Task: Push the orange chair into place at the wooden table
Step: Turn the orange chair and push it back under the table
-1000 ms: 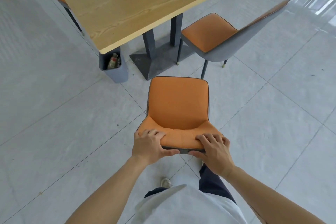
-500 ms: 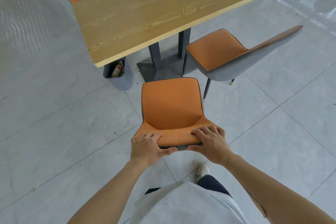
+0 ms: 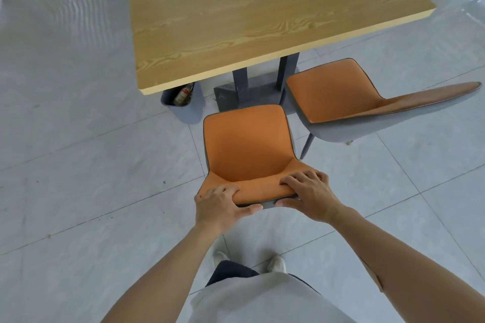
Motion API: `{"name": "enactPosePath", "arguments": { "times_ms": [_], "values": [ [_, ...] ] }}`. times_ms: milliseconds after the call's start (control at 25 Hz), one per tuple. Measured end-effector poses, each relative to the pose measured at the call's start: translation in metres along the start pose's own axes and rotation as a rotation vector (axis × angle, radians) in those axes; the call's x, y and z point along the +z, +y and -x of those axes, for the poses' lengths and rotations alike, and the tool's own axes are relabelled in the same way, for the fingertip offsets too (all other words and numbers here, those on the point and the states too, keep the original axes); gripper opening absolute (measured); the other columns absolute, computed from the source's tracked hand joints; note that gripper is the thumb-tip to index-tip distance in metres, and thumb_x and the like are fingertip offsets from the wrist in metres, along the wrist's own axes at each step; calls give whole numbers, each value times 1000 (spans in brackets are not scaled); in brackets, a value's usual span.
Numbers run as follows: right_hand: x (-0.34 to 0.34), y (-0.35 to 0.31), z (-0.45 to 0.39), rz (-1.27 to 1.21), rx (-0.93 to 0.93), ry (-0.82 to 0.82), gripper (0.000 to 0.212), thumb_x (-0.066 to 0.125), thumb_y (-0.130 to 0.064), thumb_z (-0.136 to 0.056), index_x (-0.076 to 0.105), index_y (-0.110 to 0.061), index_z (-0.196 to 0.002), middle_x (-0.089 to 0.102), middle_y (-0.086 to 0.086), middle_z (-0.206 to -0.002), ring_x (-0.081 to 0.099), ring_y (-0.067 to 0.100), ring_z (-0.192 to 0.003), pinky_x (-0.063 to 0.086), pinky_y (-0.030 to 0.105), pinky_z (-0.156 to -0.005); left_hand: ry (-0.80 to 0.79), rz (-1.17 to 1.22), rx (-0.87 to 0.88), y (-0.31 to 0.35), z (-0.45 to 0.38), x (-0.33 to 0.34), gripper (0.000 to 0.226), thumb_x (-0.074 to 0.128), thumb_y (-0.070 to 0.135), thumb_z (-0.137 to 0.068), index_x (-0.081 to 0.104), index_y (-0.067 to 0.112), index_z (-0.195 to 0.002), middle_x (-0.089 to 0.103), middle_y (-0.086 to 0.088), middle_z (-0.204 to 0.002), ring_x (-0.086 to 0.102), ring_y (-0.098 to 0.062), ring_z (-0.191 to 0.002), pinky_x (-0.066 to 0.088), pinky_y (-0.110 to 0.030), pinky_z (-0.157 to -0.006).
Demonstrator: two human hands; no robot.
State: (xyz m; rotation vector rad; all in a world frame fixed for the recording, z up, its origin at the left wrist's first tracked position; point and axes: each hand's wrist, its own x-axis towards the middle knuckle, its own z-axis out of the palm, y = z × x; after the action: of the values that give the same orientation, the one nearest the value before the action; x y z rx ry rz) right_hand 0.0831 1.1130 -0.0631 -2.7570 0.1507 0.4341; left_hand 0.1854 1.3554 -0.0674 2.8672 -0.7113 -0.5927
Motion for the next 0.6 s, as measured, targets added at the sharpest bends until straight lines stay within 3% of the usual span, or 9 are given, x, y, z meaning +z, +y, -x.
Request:
{"name": "enactPosePath", "arguments": {
  "times_ms": [280, 600],
  "values": [
    [-39, 38, -69, -17, -18, -40, 79, 25, -91, -68, 47, -43, -126, 50, -15, -131, 33, 24, -129, 21, 44, -109, -10, 14, -59, 22, -61, -19, 103, 16, 106, -53, 57, 37, -117, 60, 4, -121, 52, -26, -114, 42, -56, -91],
    [-56, 53, -105, -47, 2, -53, 72, 32, -90, -68, 48, -45, -122, 49, -19, -130, 32, 22, -128, 18, 41, -109, 30, -27, -19, 22, -100, -26, 104, 13, 106, -53, 60, 35, -114, 62, 2, -116, 54, -26, -106, 40, -45, -76]
  ]
}}
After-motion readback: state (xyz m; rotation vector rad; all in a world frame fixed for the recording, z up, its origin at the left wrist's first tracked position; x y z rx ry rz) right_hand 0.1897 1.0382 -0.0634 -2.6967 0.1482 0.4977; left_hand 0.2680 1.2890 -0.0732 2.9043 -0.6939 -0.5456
